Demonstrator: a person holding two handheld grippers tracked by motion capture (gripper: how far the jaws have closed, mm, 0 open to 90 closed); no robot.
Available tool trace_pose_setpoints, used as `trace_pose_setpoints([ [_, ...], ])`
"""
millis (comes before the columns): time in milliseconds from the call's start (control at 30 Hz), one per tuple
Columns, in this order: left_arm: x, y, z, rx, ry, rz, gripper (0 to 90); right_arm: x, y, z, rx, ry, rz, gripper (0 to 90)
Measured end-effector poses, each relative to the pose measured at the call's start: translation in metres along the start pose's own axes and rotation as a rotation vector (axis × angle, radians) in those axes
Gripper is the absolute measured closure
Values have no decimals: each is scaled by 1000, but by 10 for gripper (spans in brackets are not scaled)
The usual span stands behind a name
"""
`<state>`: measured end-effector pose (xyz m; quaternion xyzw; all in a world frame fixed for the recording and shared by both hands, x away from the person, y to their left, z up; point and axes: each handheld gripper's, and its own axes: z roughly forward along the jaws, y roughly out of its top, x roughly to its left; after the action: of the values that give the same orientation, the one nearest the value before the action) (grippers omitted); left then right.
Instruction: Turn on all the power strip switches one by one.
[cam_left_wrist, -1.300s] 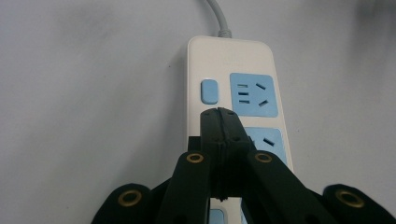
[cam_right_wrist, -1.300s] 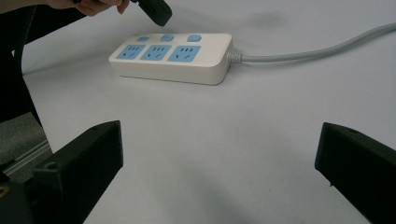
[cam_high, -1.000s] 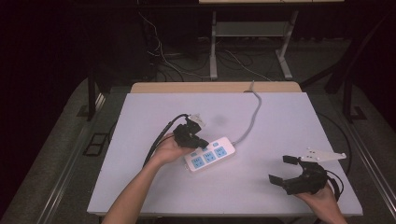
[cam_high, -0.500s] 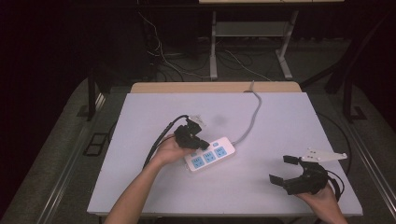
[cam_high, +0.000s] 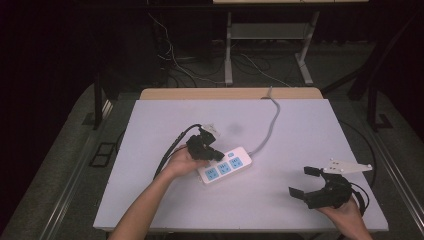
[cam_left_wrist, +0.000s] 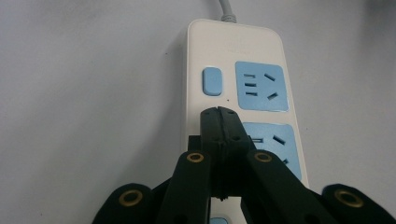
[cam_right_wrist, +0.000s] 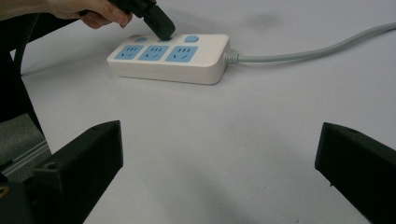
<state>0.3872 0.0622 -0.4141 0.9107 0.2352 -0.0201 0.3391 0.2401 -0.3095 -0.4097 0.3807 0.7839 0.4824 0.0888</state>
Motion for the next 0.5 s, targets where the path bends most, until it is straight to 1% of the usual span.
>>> trace_pose_setpoints([
  [167, -1, 0, 0, 1, 3, 4, 900, 0, 0, 0, 1, -1, 0, 9],
  [267, -2, 1, 0, 6, 11, 13, 900, 0, 0, 0, 0, -2, 1, 9],
  [367, -3, 1, 0, 7, 14, 11, 900, 0, 0, 0, -1, -3, 0, 9],
  [433, -3, 1, 1, 2, 1, 7, 900, -1, 0, 0, -3, -3, 2, 9],
  [467, -4, 2, 2, 3, 7, 9, 900, -1, 0, 0, -3, -3, 2, 10],
  [500, -5, 3, 2, -1, 4, 9, 900, -1, 0, 0, -2, -3, 2, 9],
])
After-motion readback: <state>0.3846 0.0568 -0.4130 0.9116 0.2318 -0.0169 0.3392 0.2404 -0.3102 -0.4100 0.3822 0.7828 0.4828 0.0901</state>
